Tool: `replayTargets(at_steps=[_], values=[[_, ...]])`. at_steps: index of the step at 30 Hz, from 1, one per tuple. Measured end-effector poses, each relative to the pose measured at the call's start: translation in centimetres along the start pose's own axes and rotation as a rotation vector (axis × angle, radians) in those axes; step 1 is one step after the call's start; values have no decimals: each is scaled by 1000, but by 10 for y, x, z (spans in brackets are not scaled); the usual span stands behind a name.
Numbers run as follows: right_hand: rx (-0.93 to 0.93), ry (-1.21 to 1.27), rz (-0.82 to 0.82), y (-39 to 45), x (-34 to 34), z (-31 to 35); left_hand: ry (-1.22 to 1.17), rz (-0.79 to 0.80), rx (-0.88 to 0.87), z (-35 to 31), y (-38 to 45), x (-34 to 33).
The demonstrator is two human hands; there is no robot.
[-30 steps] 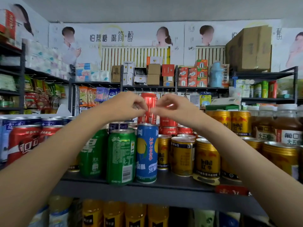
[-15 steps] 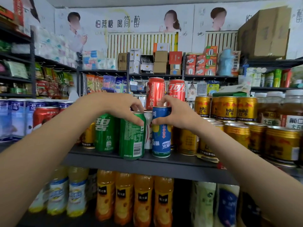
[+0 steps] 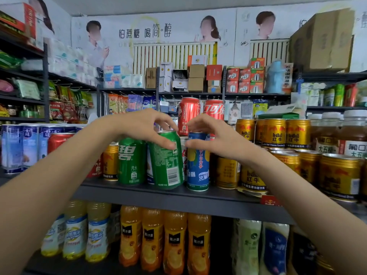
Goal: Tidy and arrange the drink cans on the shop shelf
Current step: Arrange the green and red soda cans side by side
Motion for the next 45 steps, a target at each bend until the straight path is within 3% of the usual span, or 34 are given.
replayTargets(at_steps=[3,8,16,25,29,32,34,38,45], values=[[48,-129,78,-2,-9,5,-79,-10,-23,-13,2,5],[50,-253,-48,2,-12,5,-105,9,-28,-19,11,3],[33,-572,-9,-4,-35,3,-195,51,-37,1,13,-28],[96,-607,-93,-15,-56,8,-73,-289,-115,2,-4,-23],[80,-672,-20,-16,-49,5,-58,-628,-14,23,-17,6],[44,-703,28,-18,-40,3,162,-563,140,44,-7,-10],[15,-698,56,-20,-39,1,269,-531,155,51,-3,-24],[-75,-664,23,-20,-40,-1,272,-615,64,55,-8,-24],[-235,-803,-216,-30,-54,13,255,-674,-231,49,-41,-33]])
Point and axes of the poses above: each hand's wrist, its own y-axis towards the middle knuckle, its own x-axis out of the back of the hand, z = x × y, the point moved 7 cm from there along y, towards the middle knuckle, and after that the axes turned 1 degree about x, right-handed, at the moved point
